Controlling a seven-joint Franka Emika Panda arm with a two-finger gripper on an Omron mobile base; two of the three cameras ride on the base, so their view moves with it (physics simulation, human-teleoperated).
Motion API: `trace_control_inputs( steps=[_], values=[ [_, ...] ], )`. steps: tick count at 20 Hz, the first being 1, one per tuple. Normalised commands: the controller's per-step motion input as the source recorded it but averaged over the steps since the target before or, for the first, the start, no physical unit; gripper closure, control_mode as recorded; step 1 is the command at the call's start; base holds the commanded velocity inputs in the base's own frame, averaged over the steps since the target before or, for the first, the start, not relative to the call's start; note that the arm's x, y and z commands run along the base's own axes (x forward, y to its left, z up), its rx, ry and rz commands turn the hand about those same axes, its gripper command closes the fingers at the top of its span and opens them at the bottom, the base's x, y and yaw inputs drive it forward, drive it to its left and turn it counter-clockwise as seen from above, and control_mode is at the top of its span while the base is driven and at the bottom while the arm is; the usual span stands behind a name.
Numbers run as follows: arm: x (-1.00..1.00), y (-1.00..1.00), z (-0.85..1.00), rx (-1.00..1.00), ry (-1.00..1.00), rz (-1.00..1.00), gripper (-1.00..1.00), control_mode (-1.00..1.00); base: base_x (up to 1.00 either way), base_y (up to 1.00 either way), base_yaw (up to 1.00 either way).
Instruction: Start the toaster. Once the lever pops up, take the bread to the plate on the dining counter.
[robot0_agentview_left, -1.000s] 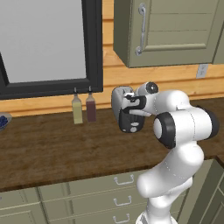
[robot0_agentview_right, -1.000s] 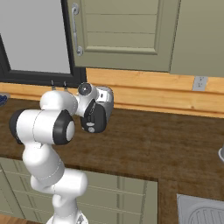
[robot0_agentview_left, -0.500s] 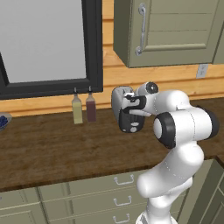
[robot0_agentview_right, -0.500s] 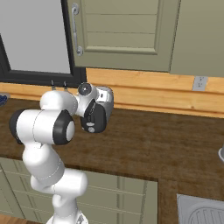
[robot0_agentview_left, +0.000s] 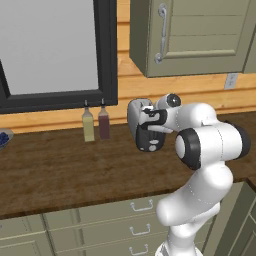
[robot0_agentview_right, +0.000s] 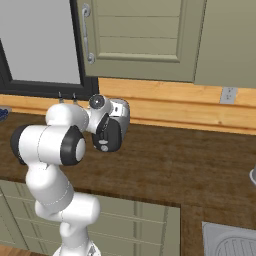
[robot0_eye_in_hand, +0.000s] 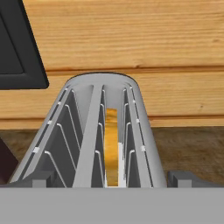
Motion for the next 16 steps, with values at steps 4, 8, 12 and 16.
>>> trace_control_inputs(
  steps=[4, 8, 12, 16],
  values=[
    [0.0, 0.0, 0.0, 0.0, 0.0, 0.0, -1.0, -1.0, 0.0, 0.0, 0.0],
    [0.0, 0.0, 0.0, 0.0, 0.0, 0.0, -1.0, -1.0, 0.0, 0.0, 0.0],
    [0.0, 0.0, 0.0, 0.0, 0.0, 0.0, -1.0, -1.0, 0.0, 0.0, 0.0],
    [0.0, 0.0, 0.0, 0.0, 0.0, 0.0, -1.0, -1.0, 0.0, 0.0, 0.0]
  ],
)
